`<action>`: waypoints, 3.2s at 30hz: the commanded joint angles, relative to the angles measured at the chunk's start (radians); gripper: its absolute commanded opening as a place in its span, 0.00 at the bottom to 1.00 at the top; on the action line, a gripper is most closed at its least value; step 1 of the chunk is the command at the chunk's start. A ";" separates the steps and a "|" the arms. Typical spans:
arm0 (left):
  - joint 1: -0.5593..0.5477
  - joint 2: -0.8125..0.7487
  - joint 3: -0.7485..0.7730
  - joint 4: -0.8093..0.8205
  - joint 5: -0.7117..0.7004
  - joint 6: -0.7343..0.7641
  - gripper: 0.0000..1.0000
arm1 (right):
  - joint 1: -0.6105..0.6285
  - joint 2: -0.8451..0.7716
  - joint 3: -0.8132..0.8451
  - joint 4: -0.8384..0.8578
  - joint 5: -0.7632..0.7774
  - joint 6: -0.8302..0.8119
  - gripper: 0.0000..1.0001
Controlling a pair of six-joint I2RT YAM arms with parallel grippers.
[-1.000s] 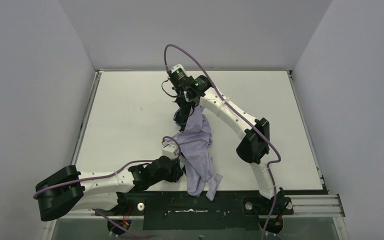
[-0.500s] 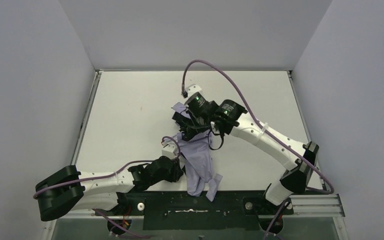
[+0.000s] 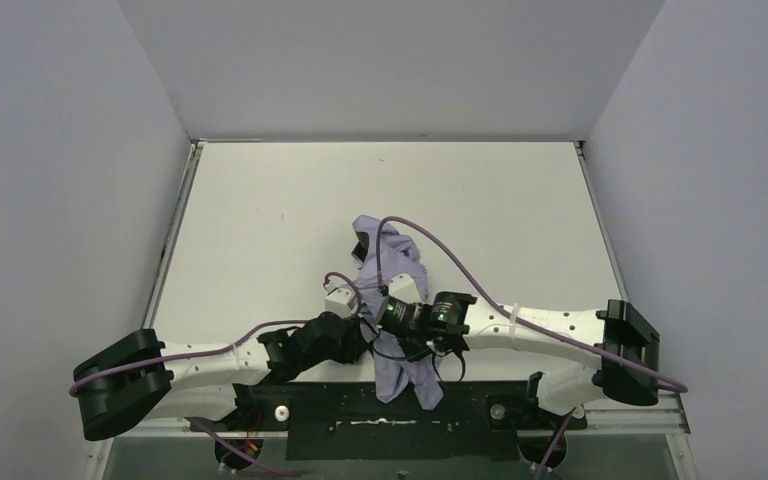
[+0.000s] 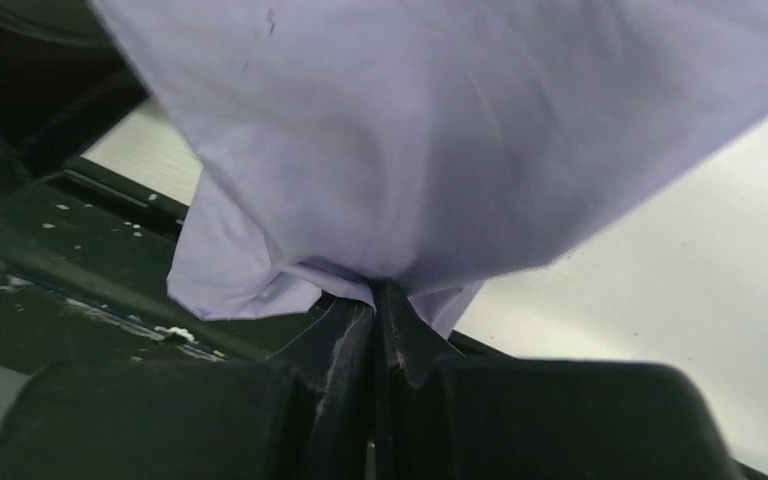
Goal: Put away the umbrella
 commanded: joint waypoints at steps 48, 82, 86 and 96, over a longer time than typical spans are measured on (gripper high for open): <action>-0.027 0.067 0.111 -0.142 0.139 -0.110 0.00 | -0.104 -0.062 -0.408 0.432 -0.094 0.157 0.00; 0.096 0.355 0.202 0.015 -0.114 -0.083 0.00 | -0.085 -0.031 -0.414 0.432 -0.200 0.069 0.10; 0.094 0.337 0.189 0.032 -0.085 -0.051 0.00 | -0.093 -0.111 -0.287 0.323 -0.174 0.018 0.25; 0.093 0.285 0.170 0.027 -0.063 -0.002 0.00 | -0.148 -0.197 -0.025 0.101 -0.078 -0.098 0.47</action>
